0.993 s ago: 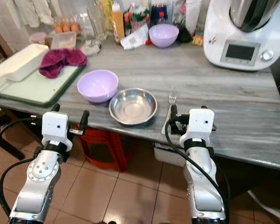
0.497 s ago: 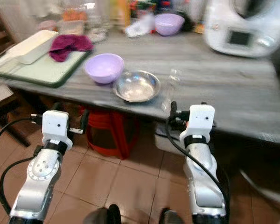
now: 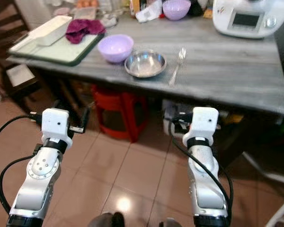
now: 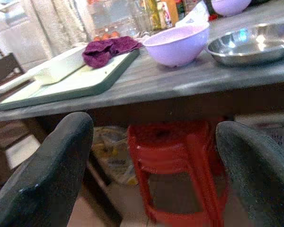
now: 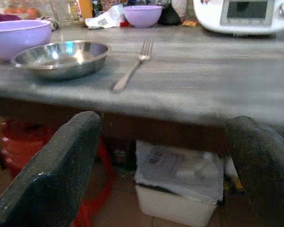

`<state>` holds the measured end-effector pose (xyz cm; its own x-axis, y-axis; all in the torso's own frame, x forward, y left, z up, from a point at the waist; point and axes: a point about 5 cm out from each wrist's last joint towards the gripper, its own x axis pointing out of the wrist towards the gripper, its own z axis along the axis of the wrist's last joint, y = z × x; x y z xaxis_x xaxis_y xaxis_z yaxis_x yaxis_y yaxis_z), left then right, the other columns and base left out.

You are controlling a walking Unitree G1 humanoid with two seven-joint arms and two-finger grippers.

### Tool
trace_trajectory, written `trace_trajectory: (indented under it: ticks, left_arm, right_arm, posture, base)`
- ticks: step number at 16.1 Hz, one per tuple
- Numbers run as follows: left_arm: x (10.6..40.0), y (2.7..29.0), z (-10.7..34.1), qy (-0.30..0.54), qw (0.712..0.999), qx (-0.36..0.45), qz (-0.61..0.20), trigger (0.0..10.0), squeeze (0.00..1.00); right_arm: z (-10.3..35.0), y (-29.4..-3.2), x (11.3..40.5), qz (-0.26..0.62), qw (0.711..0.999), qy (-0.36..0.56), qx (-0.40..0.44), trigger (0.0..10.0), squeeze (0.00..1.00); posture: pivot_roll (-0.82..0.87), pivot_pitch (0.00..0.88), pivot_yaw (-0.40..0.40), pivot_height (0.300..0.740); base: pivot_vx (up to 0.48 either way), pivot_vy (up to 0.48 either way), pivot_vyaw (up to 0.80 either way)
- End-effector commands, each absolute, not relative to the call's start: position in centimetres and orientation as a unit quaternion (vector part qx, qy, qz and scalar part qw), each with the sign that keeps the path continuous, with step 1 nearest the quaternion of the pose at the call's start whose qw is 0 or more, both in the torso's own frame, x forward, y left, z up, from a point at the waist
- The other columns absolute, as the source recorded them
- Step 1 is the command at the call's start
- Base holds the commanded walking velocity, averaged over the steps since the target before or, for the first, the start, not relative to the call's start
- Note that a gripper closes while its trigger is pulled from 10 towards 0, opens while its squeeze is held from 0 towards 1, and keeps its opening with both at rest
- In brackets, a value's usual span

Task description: Setting the table

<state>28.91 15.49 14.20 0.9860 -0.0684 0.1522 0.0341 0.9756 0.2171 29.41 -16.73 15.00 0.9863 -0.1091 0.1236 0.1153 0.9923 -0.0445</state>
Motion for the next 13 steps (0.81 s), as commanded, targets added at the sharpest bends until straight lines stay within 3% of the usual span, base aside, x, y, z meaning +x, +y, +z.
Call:
trace_trajectory:
  ticks: [1, 8, 13]
  left_arm:
    - [28.85, 15.41, 14.06, -0.076, 0.991, 0.107, -0.029, 10.0, 0.0]
    - [28.9, 15.25, 14.06, -0.078, 0.991, 0.107, -0.033, 10.0, 0.0]
    - [28.9, 14.96, 14.66, -0.096, 0.99, 0.082, -0.061, 10.0, 0.0]
  right_arm:
    - [15.03, -16.96, 29.17, -0.056, 0.996, -0.064, -0.026, 10.0, 0.0]
    - [15.25, -16.56, 29.09, -0.041, 0.997, -0.068, -0.02, 10.0, 0.0]
    - [15.37, -16.63, 29.22, -0.044, 0.997, -0.066, -0.022, 10.0, 0.0]
  posture:
    - [-0.15, 0.157, 0.084, 0.74]
    - [-0.15, 0.164, 0.082, 0.74]
    - [-0.15, 0.164, 0.083, 0.74]
  base:
    - [-0.33, 0.0, 0.0]
    - [-0.326, 0.0, 0.0]
    - [0.0, 0.0, 0.0]
